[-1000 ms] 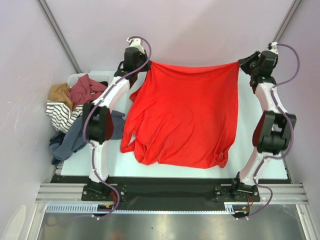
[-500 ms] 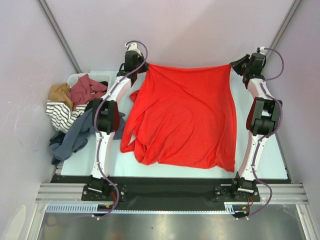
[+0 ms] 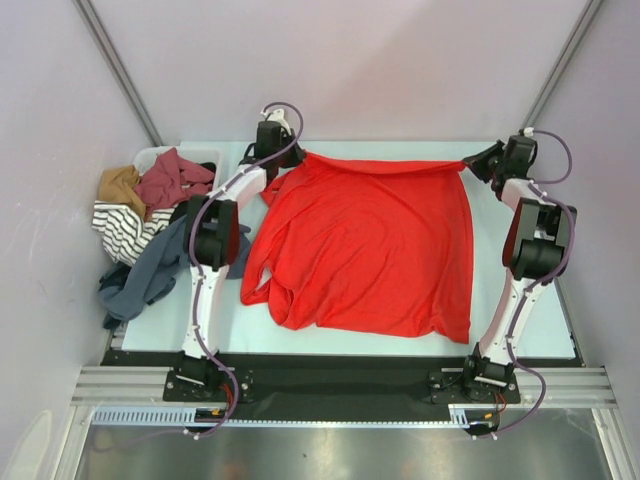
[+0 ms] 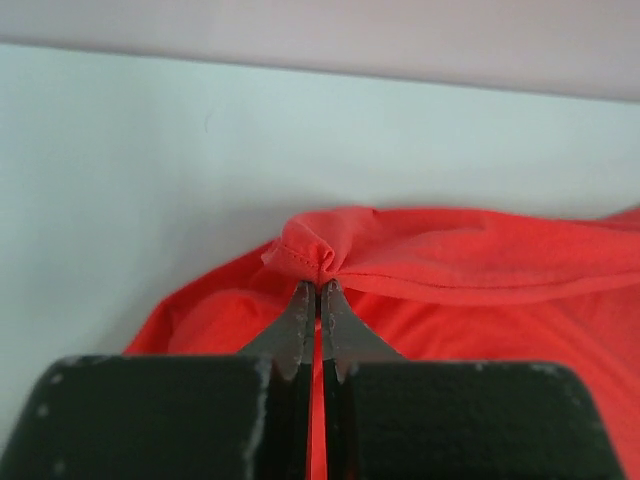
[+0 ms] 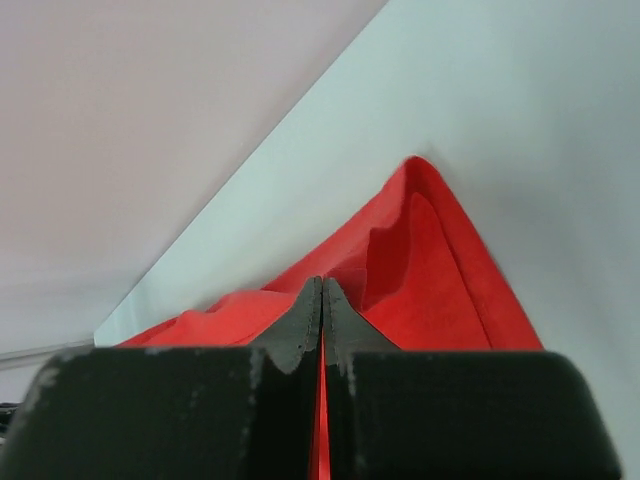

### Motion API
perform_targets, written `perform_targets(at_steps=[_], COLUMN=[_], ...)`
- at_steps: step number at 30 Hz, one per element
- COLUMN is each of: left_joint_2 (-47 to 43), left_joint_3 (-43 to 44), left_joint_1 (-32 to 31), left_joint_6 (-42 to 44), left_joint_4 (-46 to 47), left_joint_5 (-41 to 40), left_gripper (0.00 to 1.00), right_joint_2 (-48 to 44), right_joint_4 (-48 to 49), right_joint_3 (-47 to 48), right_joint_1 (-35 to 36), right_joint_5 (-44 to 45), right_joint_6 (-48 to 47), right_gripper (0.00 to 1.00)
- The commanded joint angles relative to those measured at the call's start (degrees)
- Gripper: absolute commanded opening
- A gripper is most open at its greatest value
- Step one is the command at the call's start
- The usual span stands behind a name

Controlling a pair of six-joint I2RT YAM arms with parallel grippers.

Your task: Fold and stack the tank tops

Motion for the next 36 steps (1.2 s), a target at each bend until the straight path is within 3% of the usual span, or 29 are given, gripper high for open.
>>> perform_targets(at_steps=[1,10,17,25,36], left_joint_2=[-9.1,-16.6,-22.4,-26.1,-30.5], left_joint_3=[-3.8,-15.3,-29.7,-37.1,-46.1], left_joint_1=[-1.3,-1.5,-1.5,-2.8,-2.9], left_joint_6=[2.6,-1.0,-5.0,-5.7,-7.5], left_joint_4=[2.9,2.0,6.6,8.0,10.2], left_joint_5=[1.2,-0.7,-0.5,-0.4,-1.6], left_gripper=[0.0,0.0,0.01,0.0,0.0], right_joint_2=[-8.2,-16.6,-21.3,-26.0,-27.3], right_joint_4=[4.2,5.1,2.5,2.8,0.1], right_joint_3=[-2.5,-13.5,-21.1,-30.3,-35.9], right_joint_1=[-0.5,-1.3,-1.4,-1.5,-1.8], right_joint_5=[-1.1,-0.5,2.0,4.3,8.5], right_joint_6=[-1.2,-1.5,-1.5,-1.1,-2.0], right_gripper=[0.0,0.0,0.0,0.0,0.0])
